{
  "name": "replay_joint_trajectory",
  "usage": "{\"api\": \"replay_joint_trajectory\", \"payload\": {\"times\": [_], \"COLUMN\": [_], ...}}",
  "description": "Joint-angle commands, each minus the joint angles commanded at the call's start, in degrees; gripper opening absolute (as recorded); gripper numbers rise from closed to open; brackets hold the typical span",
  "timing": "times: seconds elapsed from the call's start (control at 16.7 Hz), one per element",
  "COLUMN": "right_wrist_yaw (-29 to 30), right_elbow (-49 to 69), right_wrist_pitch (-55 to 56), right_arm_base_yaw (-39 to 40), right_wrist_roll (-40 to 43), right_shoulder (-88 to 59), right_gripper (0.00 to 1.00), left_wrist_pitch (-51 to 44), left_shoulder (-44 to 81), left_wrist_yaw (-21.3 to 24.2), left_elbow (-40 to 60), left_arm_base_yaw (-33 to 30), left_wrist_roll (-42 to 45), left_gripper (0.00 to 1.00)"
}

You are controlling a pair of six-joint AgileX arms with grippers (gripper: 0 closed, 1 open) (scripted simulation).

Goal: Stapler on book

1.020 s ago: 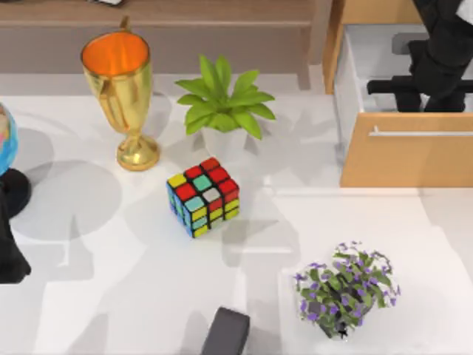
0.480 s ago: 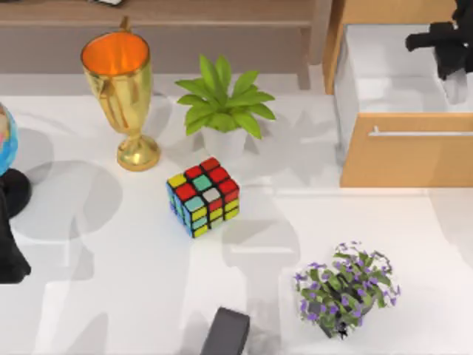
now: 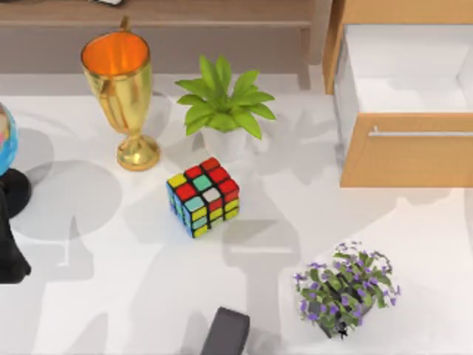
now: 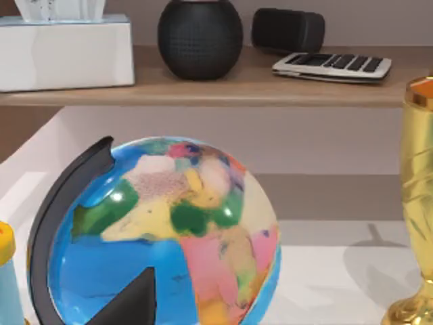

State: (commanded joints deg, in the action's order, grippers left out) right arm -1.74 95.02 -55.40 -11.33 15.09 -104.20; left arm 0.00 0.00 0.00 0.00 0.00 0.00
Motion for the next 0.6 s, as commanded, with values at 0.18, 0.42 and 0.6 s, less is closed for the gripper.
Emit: {"api": "replay_joint_trajectory", "payload": {"times": [0.18,0.42,0.6], "right_wrist_yaw": [0.23,0.59,0.84], "right_elbow": [-9.39,-21.94,-28.61], "right_wrist_pitch": [1.27,1.93,1.83], "right_arm_base_yaw": [-6.77,-13.95,-17.23], "right_wrist_roll": [4.9,10.24,12.79], "right_shoulder": [4.7,7.58,8.08], "right_gripper": [0.0,0.0,0.0], "left_wrist_pitch": [0.0,0.0,0.0], "left_shoulder": [0.0,0.0,0.0], "left_wrist_yaw": [0.0,0.0,0.0], "left_elbow": [0.0,0.0,0.0], "left_arm_base_yaw": [0.0,0.0,0.0], "left_wrist_roll": [0.0,0.0,0.0], "left_gripper": [1.0,1.0,1.0]}}
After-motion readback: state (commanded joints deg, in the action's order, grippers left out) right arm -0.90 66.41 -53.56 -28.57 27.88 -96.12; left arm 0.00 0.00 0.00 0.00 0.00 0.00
